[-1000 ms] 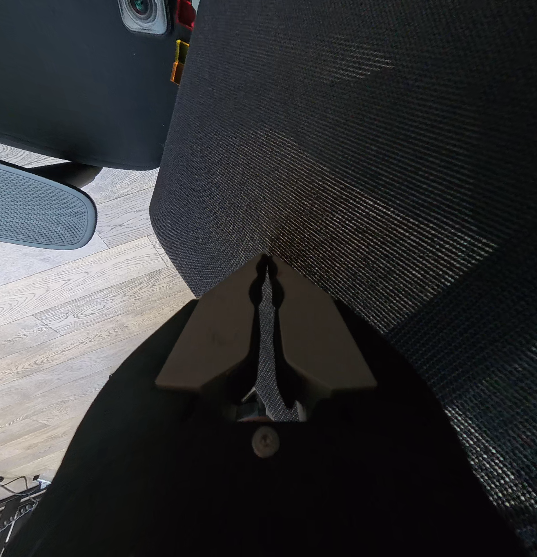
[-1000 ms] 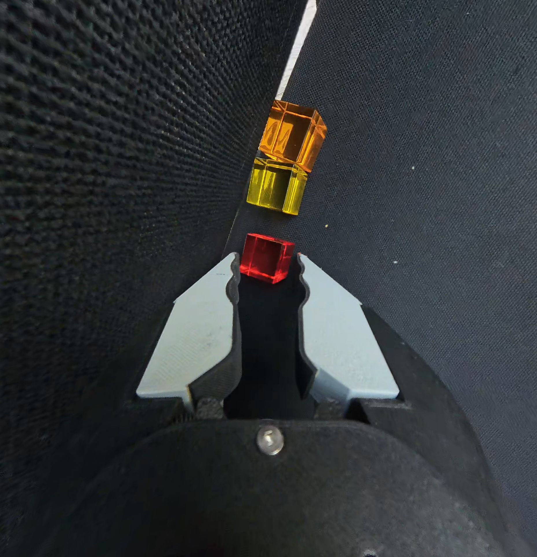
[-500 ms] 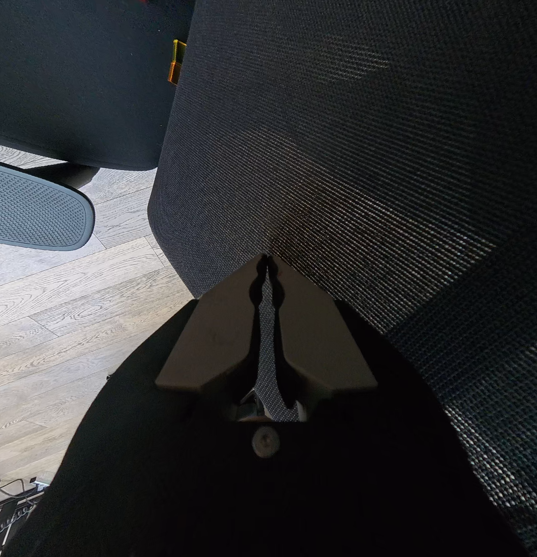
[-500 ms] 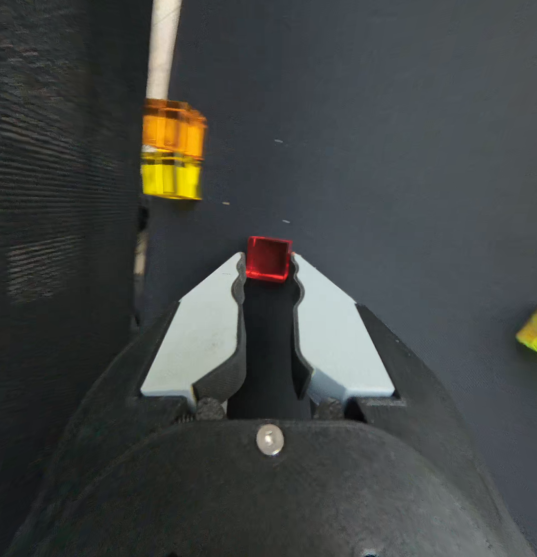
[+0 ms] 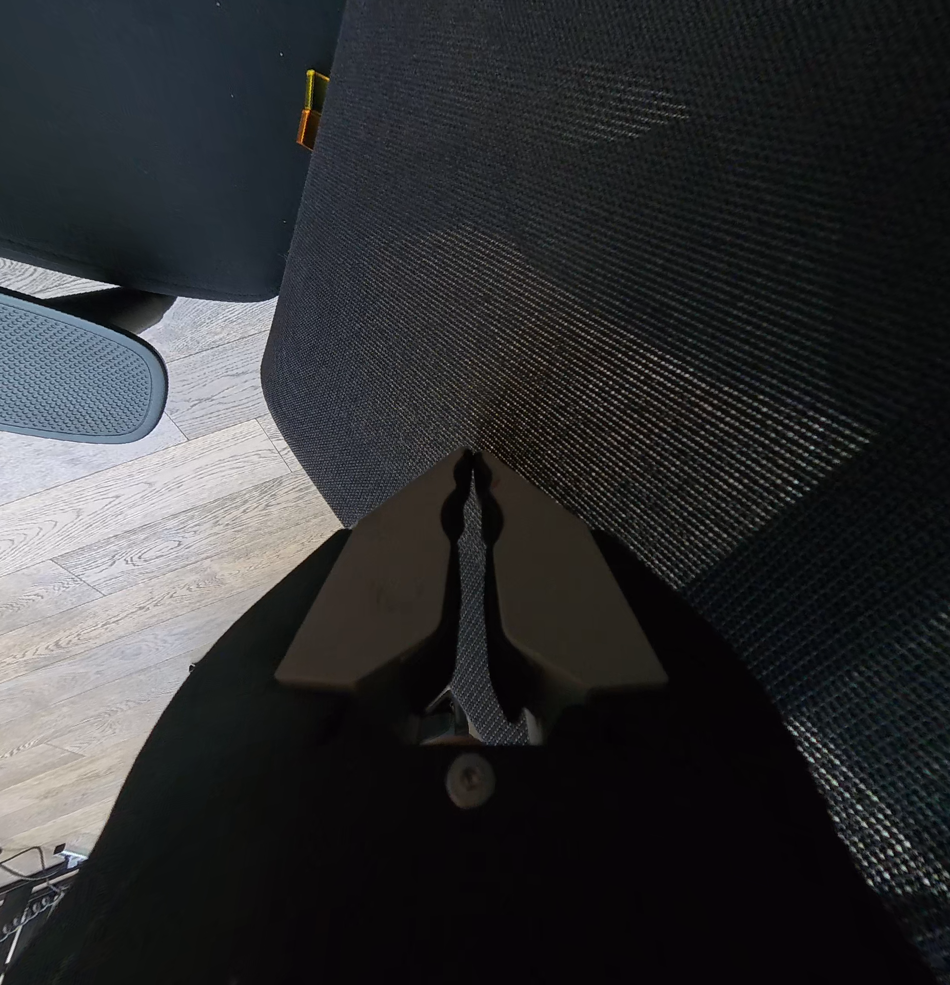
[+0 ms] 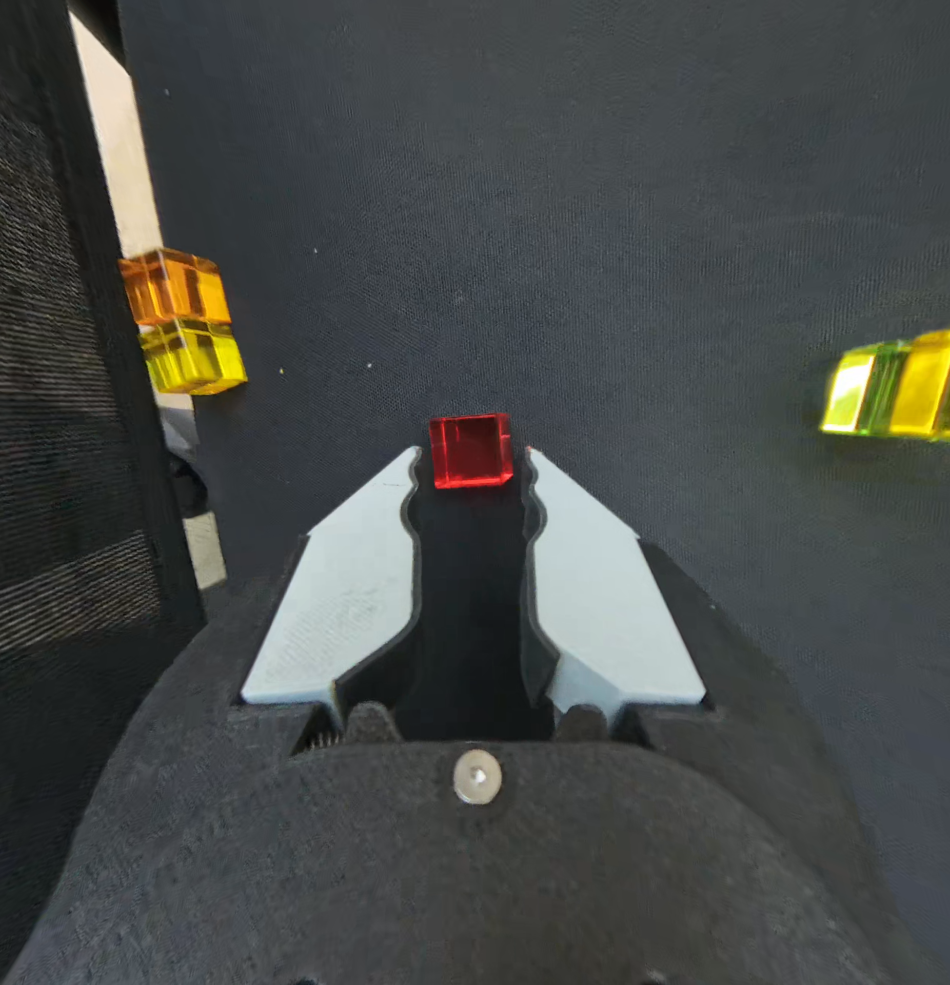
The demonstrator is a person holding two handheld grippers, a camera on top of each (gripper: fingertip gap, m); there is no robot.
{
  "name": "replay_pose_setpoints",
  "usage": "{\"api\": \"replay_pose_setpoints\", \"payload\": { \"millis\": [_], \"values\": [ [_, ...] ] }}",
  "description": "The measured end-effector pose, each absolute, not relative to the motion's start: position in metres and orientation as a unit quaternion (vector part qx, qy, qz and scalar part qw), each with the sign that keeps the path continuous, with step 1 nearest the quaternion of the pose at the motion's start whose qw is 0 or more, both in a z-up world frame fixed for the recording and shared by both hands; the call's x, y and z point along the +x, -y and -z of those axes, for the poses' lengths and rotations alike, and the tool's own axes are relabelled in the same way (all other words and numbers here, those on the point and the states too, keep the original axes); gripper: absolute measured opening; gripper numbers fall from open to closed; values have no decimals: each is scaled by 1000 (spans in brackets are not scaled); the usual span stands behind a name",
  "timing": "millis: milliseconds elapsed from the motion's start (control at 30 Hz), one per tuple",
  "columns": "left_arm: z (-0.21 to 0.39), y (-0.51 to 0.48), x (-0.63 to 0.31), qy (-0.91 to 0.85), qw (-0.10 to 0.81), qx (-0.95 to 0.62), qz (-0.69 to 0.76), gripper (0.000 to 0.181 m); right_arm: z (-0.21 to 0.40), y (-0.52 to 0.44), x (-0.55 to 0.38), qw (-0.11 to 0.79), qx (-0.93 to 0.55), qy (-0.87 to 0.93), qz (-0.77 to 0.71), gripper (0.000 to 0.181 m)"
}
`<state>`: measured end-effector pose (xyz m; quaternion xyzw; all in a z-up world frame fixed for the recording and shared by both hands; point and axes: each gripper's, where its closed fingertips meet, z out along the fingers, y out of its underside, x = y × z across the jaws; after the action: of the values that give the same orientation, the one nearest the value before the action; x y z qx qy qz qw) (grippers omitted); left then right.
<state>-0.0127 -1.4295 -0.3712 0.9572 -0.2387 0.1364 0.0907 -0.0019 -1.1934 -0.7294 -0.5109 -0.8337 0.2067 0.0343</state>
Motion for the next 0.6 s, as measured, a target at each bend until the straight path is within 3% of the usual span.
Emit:
{"api": "replay_pose_setpoints", "payload": {
  "millis": [133, 600],
  "values": [
    [372, 1430, -12, 239, 92, 957, -137, 0, 736, 1194, -4, 71, -455, 872, -164, 24],
    [371, 1429, -13, 238, 91, 957, -138, 0, 731, 1186, -10, 76, -457, 874, -147, 24]
  ]
}}
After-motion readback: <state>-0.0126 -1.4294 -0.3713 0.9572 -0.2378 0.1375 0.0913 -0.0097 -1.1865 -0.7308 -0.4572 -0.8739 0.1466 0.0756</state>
